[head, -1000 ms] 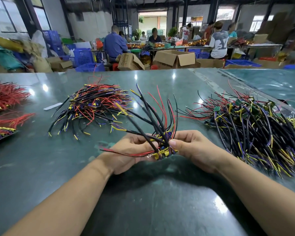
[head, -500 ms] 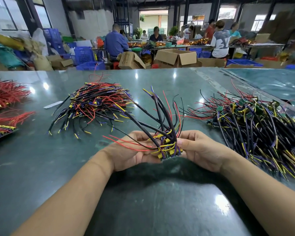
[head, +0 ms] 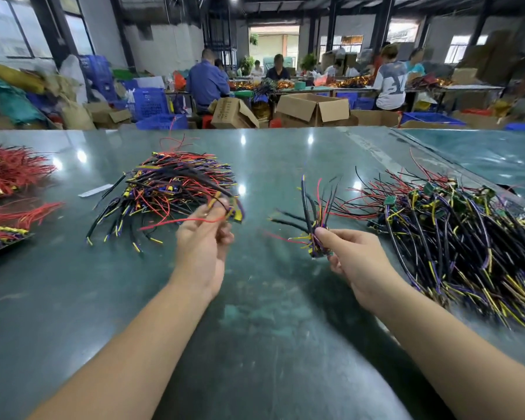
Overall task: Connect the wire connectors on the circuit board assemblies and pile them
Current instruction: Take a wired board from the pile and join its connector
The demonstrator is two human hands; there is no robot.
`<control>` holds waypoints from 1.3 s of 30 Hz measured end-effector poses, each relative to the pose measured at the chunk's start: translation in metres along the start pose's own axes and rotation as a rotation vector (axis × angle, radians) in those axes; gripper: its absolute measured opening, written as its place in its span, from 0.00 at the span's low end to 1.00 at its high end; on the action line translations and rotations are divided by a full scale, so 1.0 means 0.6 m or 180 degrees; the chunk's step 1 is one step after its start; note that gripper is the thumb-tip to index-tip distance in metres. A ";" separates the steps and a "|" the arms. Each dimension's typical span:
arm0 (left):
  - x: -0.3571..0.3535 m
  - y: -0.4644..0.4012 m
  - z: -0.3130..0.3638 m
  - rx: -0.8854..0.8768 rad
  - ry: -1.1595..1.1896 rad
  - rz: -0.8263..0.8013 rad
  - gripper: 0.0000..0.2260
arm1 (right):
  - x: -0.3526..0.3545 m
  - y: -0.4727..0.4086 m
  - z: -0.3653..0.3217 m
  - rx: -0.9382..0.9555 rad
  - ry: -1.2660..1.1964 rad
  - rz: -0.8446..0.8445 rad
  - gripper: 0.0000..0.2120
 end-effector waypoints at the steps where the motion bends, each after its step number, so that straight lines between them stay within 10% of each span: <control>1: 0.020 0.001 0.009 -0.0229 -0.0030 0.0426 0.06 | 0.004 0.001 -0.001 -0.0003 0.0041 0.0098 0.12; 5: 0.056 0.007 0.031 -0.0561 -0.0522 0.1221 0.08 | -0.017 -0.003 -0.005 0.0093 0.0392 -0.0221 0.04; 9: 0.018 0.007 0.020 -0.0498 -0.0919 0.0668 0.10 | -0.036 -0.008 0.006 -0.0198 0.0903 -0.0695 0.41; 20: -0.066 0.036 -0.046 0.0462 -0.1262 -0.0783 0.09 | -0.090 0.042 -0.060 0.1411 0.2414 -0.0756 0.23; 26: -0.058 0.035 -0.051 0.0598 -0.2148 -0.0887 0.11 | -0.090 0.051 -0.079 0.1865 0.2397 -0.0484 0.19; 39: -0.055 0.027 -0.036 0.0673 -0.0840 -0.0742 0.12 | -0.047 0.030 -0.055 0.1203 0.0236 -0.0163 0.12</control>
Point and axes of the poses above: each hand's wrist, its own y-axis away from the middle knuckle, its own x-axis out of the back of the hand, z = x × y, the point moved 7 cm from there along -y, towards the middle knuckle, and after that the axes turned 14 degrees about -z, right-handed, at the moved point
